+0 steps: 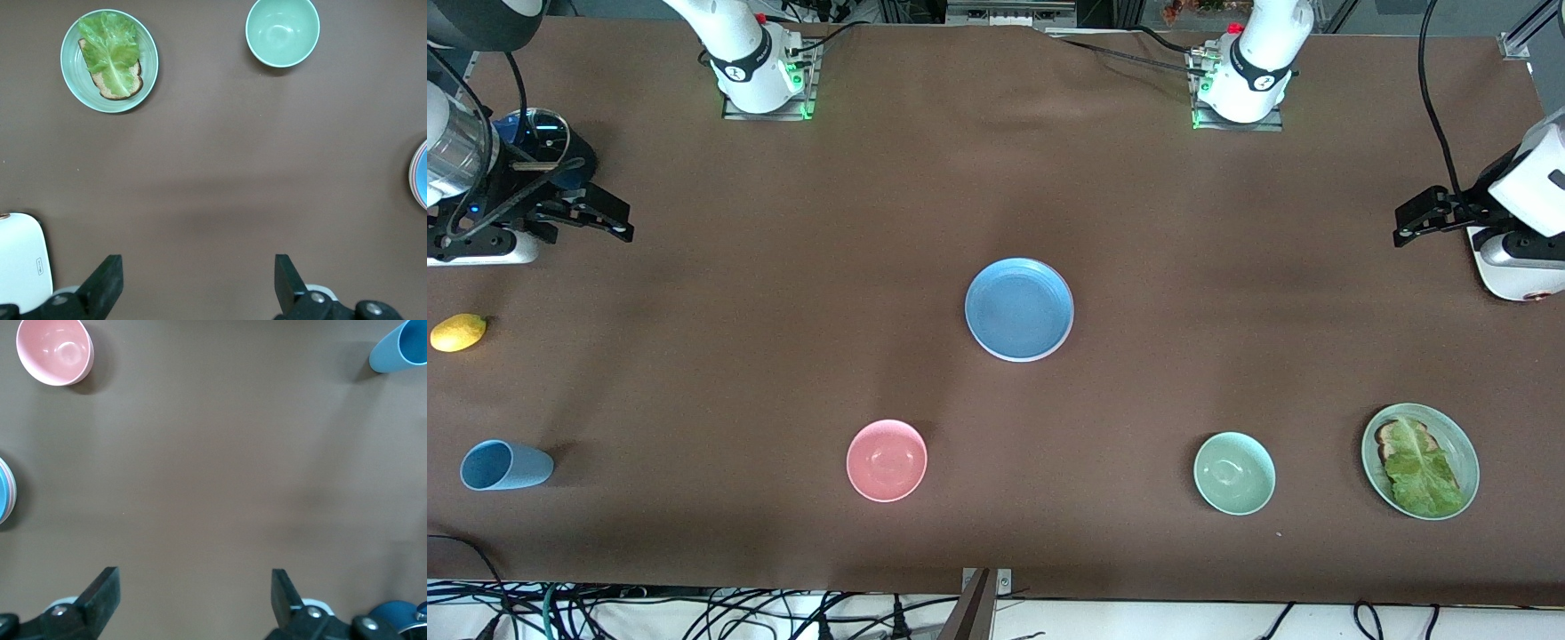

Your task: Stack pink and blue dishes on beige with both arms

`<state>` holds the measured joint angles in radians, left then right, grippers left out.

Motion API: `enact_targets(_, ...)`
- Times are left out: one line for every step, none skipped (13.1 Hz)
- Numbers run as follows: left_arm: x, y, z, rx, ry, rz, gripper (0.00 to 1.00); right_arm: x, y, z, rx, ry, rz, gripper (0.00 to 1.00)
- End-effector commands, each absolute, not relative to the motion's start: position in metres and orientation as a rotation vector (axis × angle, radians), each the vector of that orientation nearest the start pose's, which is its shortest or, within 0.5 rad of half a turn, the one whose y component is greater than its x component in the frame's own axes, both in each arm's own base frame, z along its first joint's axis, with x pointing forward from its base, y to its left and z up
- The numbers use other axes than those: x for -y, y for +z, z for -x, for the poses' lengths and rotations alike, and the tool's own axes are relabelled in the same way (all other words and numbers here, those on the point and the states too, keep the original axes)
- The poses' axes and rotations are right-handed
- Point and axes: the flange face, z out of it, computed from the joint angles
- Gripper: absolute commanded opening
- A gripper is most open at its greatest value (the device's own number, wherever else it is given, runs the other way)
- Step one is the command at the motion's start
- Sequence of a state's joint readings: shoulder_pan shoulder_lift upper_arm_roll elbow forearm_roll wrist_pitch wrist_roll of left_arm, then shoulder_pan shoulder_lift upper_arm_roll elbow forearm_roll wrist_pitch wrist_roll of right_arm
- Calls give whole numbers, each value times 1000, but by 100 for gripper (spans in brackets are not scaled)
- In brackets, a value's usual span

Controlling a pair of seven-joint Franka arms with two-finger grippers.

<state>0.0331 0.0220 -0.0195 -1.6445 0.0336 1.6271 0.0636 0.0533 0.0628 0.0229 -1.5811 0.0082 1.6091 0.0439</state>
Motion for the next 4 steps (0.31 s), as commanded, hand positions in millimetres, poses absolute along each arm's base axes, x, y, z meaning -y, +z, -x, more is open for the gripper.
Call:
enact_targets(-11, 584, -561, -105, 68, 3125, 100, -41, 596, -568, 63, 55, 3142, 100)
enact_targets(-11, 584, -561, -105, 68, 3125, 100, -41, 595, -569, 68, 58, 3142, 100)
enact_targets(-11, 584, -561, -105, 68, 3125, 100, -42, 595, -569, 65, 58, 3142, 100)
enact_targets(-11, 584, -561, -105, 68, 3126, 100, -41, 596, -568, 63, 60, 3142, 100)
